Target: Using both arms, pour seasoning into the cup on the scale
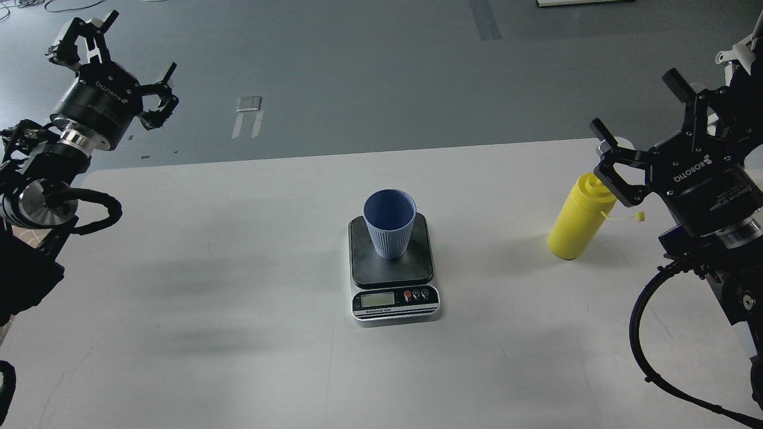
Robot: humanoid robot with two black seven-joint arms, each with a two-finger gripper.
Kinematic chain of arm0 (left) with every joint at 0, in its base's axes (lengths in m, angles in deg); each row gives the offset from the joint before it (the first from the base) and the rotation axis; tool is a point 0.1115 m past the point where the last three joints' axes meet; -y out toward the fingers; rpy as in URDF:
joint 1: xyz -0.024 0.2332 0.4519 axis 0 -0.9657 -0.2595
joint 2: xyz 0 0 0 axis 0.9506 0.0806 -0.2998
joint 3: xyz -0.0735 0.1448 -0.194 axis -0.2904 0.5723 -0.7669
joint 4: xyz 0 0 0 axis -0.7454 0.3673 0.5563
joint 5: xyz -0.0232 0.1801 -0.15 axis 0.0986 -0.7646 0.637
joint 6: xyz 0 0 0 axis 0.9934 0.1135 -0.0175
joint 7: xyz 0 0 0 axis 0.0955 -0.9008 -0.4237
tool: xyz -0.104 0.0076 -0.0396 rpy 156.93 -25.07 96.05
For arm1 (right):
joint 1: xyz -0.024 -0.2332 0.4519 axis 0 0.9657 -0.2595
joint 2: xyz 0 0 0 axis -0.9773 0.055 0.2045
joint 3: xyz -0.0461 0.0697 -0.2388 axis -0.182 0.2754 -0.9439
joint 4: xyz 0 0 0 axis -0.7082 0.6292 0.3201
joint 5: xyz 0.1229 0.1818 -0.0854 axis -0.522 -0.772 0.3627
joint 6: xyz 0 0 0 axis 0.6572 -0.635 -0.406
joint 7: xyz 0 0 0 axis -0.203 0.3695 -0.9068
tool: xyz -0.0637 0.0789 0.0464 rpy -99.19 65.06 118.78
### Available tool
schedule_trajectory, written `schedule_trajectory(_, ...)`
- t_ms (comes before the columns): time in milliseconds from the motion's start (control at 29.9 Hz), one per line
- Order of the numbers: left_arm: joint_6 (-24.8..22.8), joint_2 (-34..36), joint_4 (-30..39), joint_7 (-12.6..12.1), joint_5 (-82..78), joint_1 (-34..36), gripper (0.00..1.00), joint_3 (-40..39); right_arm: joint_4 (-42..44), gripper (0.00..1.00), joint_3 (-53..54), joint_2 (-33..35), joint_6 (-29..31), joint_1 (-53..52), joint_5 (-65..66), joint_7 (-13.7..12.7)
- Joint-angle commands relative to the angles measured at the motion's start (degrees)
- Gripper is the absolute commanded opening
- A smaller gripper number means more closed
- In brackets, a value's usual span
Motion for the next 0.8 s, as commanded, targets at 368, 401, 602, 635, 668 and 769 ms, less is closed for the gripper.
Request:
schedule_trajectory(368,0.0,-0.9,-0.09,-0.07,-0.86,0.44,0.98,0.0,6.46,0.98,-2.88,5.4,0.0,-10.41,-1.72,0.0)
schedule_trajectory(401,0.0,-0.9,-0.09,-0.07,-1.04,0.44,0.98,0.0,6.99,0.98,-3.5,6.11,0.0,-11.39,-1.98,0.0)
schedule_trajectory(602,0.0,-0.9,-0.09,-0.07,-1.83,1.93,0.98,0.0,13.49,0.98,-9.47,9.27,0.0,-21.13,-4.01,0.0)
schedule_trajectory(635,0.0,-0.98,-0.09,-0.07,-1.83,2.19,0.98,0.0,15.07,0.98,-10.96,9.45,0.0,-23.5,-3.92,0.0)
schedule_trajectory(668,0.0,-0.98,0.0,-0.07,-1.83,2.28,0.98,0.0,15.87,0.98,-11.67,9.54,0.0,-24.74,-3.83,0.0)
schedule_trajectory(769,0.0,-1.16,0.09,0.02,-1.92,2.63,0.98,0.0,18.42,1.0,-14.75,9.54,0.0,-29.14,-2.87,0.0)
